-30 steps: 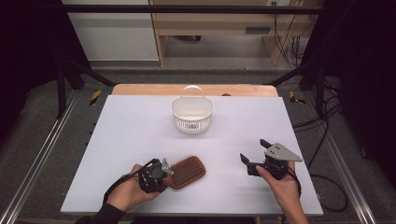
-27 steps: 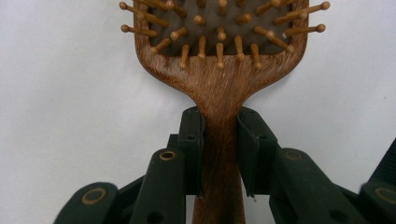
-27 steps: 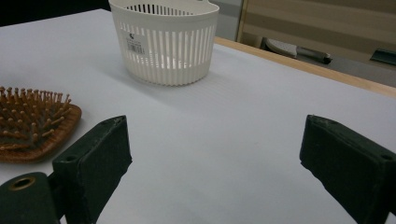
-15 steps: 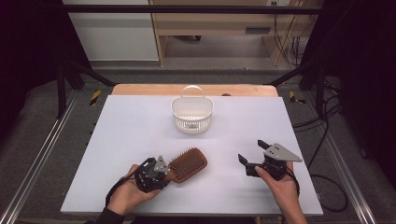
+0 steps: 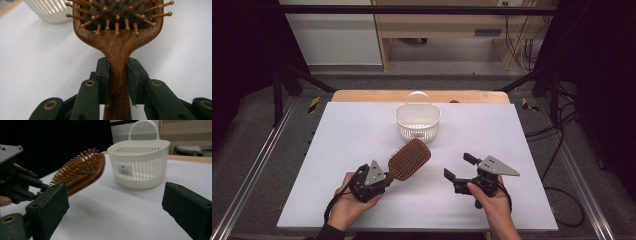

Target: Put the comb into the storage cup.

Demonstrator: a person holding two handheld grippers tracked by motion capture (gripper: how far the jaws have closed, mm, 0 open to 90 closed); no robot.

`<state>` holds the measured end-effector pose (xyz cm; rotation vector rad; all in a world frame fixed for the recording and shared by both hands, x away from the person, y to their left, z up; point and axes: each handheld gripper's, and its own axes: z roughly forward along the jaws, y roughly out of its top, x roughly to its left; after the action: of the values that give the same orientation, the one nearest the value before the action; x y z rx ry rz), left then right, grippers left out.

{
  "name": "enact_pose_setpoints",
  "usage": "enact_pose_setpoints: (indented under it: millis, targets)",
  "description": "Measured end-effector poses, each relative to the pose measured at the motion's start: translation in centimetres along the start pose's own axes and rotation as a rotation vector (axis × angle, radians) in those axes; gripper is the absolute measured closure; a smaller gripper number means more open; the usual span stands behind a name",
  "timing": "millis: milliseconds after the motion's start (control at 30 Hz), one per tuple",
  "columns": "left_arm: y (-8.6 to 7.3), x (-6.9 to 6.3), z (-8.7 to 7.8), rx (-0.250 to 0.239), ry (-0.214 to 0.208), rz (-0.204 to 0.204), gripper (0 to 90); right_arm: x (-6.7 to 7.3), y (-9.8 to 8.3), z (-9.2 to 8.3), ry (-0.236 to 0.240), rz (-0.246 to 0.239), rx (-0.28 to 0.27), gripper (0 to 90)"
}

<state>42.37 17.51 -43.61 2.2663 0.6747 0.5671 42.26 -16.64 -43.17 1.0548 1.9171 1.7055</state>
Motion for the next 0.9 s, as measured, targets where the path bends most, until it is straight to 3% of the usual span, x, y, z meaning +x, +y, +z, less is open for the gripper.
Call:
enact_pose_setpoints:
  millis: [400, 733, 900]
  targets:
    - [0.5, -1.0, -0.9, -0.135, 0.042, 0.012, 72.4, 3.0, 1.3, 4.2, 0.132, 0.151, -0.014, 8.9]
    - [0.7, -1.7, -1.1, -0.177, 0.061, 0.041, 72.4, 4.4, 2.5, 5.9, 0.182, 0.166, -0.007, 16.7]
    - [0.8, -1.9, -1.1, -0.181, 0.062, 0.049, 72.4, 4.2, 3.2, 6.2, 0.209, 0.226, -0.018, 22.1]
